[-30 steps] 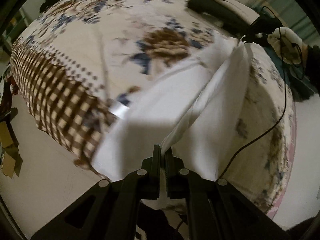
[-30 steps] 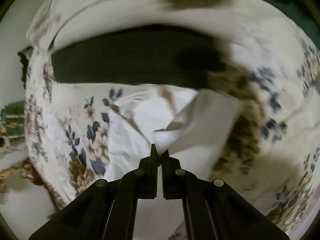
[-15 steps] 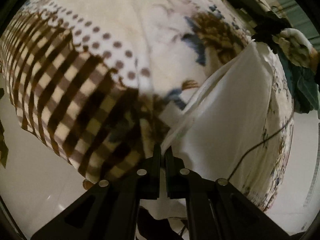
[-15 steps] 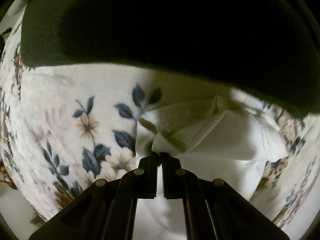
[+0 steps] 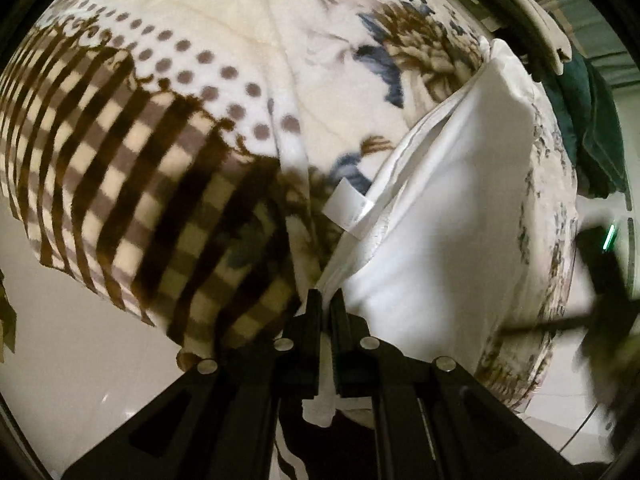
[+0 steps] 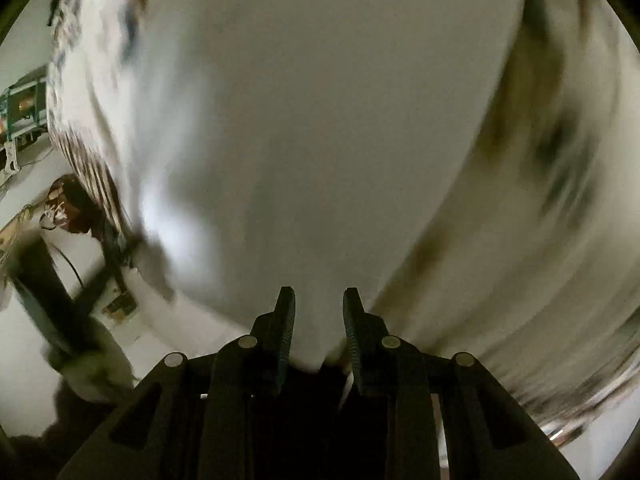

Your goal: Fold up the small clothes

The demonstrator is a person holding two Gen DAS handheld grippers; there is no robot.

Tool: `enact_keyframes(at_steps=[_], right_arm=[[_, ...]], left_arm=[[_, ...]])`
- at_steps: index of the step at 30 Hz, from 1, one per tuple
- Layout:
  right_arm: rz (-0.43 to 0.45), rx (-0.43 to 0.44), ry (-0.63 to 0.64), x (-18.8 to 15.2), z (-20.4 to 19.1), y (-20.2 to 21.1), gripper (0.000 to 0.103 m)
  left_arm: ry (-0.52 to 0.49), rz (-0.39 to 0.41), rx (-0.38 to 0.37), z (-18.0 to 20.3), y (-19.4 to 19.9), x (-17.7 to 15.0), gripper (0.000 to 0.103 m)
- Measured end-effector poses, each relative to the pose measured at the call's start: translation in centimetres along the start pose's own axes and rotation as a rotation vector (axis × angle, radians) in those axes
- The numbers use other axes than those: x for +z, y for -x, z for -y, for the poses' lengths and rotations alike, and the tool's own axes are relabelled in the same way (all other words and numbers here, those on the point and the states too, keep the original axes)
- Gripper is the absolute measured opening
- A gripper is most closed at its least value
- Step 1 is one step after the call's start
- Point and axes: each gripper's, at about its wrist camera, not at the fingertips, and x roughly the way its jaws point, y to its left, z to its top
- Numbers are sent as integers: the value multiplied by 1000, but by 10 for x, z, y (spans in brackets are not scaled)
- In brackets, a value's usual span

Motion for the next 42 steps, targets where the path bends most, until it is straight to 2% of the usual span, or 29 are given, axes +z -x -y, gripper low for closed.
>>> enact_keyframes(at_steps=[2, 5, 7, 8, 9, 11, 12, 15, 17, 22, 25, 26, 28, 31, 33, 37, 42], right_arm=[[1, 50, -77, -22, 15, -23, 26], [41, 171, -212, -49, 41, -46, 26], [102, 252, -276, -60, 53, -49, 27], [132, 273, -285, -63, 56, -49, 33], [171, 267, -284, -64, 59, -51, 33], [167, 222, -271, -73, 66, -60, 33], [113, 192, -248, -76, 63, -72, 33], [48, 135, -187, -97, 58, -88, 33], [57, 160, -182, -109, 60, -88, 33], [152, 290, -247, -135, 87, -66, 33], [172, 283, -252, -133, 105, -49, 34], [178, 276, -250, -133, 106, -48, 34], [191, 256, -242, -133, 106, -41, 34], [200, 236, -233, -119, 99, -34, 33], [198, 237, -234, -116, 96, -33, 33], [197, 241, -239, -104, 64, -47, 33], [222, 296, -252, -105, 59, -48, 34]], left_arm=[[2, 0, -29, 1, 3, -2, 4], [46, -15, -92, -7, 3, -4, 6], [79, -31, -96, -13, 1, -8, 12], [89, -32, -96, -16, 2, -10, 12], [96, -28, -92, -16, 2, -12, 13], [114, -18, -70, -22, 5, -16, 14], [125, -10, -55, -25, 8, -20, 14], [136, 0, -36, -29, 12, -29, 14], [132, 1, -45, -28, 14, -36, 15], [114, -19, -41, -17, 0, -48, 15], [87, 28, -10, -8, -1, -56, 12], [79, 43, -6, -6, 3, -58, 0], [84, 70, -16, -4, 13, -59, 0], [152, 104, -79, -15, 38, -58, 0], [196, 130, -95, -29, 51, -54, 0], [200, 153, -71, -48, 57, -44, 0], [155, 124, -49, -47, 42, -44, 0]])
